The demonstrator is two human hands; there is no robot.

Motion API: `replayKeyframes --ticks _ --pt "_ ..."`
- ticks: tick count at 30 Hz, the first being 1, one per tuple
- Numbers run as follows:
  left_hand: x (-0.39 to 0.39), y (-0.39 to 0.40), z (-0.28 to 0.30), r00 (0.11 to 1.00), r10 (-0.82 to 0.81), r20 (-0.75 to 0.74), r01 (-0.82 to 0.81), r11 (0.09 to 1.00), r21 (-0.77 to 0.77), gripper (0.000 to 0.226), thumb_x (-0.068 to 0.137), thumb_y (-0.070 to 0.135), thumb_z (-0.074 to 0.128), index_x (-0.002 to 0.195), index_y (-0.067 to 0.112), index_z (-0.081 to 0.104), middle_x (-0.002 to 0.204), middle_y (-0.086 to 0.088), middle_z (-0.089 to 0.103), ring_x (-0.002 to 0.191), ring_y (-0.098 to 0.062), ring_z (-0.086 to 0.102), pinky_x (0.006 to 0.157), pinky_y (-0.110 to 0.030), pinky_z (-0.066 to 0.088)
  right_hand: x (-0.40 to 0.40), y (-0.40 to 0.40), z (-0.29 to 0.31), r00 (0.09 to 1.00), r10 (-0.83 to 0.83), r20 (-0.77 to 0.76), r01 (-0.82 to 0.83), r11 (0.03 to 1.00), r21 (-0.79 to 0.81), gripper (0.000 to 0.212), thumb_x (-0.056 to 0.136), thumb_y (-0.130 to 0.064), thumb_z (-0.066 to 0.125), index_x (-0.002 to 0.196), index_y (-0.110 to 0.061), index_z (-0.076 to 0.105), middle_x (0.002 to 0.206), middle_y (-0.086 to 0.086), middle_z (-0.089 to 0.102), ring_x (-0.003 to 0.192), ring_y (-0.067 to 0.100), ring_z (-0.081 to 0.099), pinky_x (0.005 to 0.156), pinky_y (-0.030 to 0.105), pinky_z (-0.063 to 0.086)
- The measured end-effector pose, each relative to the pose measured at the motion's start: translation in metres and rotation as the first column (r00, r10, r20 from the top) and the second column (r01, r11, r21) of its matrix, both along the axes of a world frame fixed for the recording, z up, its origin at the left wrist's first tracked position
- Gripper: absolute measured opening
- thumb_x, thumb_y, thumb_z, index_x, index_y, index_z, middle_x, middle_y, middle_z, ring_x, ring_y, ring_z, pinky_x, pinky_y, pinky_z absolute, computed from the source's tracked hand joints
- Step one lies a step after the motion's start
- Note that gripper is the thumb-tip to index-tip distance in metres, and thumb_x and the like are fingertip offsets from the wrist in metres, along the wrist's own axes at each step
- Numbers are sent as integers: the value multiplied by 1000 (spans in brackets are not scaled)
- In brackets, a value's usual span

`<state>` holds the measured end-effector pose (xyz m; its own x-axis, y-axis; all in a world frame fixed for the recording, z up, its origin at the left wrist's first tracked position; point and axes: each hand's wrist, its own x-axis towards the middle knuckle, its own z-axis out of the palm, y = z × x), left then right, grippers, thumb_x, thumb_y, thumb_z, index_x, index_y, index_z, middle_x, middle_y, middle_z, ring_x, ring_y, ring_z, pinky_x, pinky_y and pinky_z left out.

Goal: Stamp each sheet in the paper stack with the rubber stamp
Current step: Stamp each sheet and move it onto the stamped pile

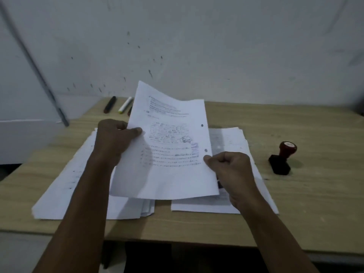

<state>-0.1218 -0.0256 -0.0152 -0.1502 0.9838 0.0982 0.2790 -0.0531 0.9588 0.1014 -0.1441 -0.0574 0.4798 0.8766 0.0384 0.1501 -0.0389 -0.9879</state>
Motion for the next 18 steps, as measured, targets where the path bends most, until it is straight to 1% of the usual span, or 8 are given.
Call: replayKeyframes --ticks 2,4,6,8,9,11,13,18 --pt "-23 4 -2 979 66 -192 -59 997 43 13 75 12 79 74 3 69 75 -15 67 64 -28 63 61 -35 51 -21 8 0 988 71 136 -65 997 -51 22 81 -19 76 61 -12 70 63 1 71 64 15 69 63 35 56" --pt "-47 6 -7 924 136 -358 -124 991 58 17 74 15 79 74 1 69 74 -16 66 66 -29 63 60 -35 49 -46 16 0 956 139 259 -117 988 -99 22 82 -24 75 63 -13 71 62 -2 70 63 13 69 66 39 59" --pt "-67 7 -13 872 183 -454 -181 982 47 18 74 18 78 71 3 68 74 -15 65 72 -32 64 63 -38 51 -70 24 -2 904 206 376 -161 976 -146 25 83 -29 71 65 -12 69 61 -4 68 63 14 68 68 39 59" --pt "-84 10 -19 840 208 -501 -227 974 24 23 74 18 78 61 9 61 71 -11 61 76 -33 63 63 -35 49 -92 30 -3 831 252 497 -175 965 -196 27 86 -33 66 67 -13 65 63 -3 65 64 15 65 68 36 57" --pt "-90 12 -22 829 219 -515 -248 969 12 21 74 18 78 63 11 61 74 -11 60 80 -33 63 65 -36 49 -102 32 -4 789 272 551 -179 959 -218 26 87 -34 63 70 -14 63 67 -2 64 67 17 64 67 35 55" --pt "-98 15 -26 803 242 -545 -292 957 -5 14 74 20 78 81 11 69 88 -14 65 88 -35 63 72 -39 51 -117 36 -4 699 311 643 -185 948 -258 21 88 -35 58 79 -17 60 80 1 63 76 22 63 67 32 50" --pt "-101 17 -29 772 277 -572 -340 940 -4 22 75 19 76 95 11 71 99 -17 66 91 -36 63 75 -39 49 -127 38 -5 635 344 692 -197 938 -286 18 88 -34 56 88 -16 60 88 2 61 82 24 61 69 31 48" --pt "-106 17 -38 727 340 -597 -410 912 20 24 77 15 72 100 10 69 104 -19 65 94 -39 63 77 -40 48 -135 41 -11 569 346 746 -200 938 -283 20 89 -37 56 84 -18 59 87 1 61 82 22 63 74 33 51"
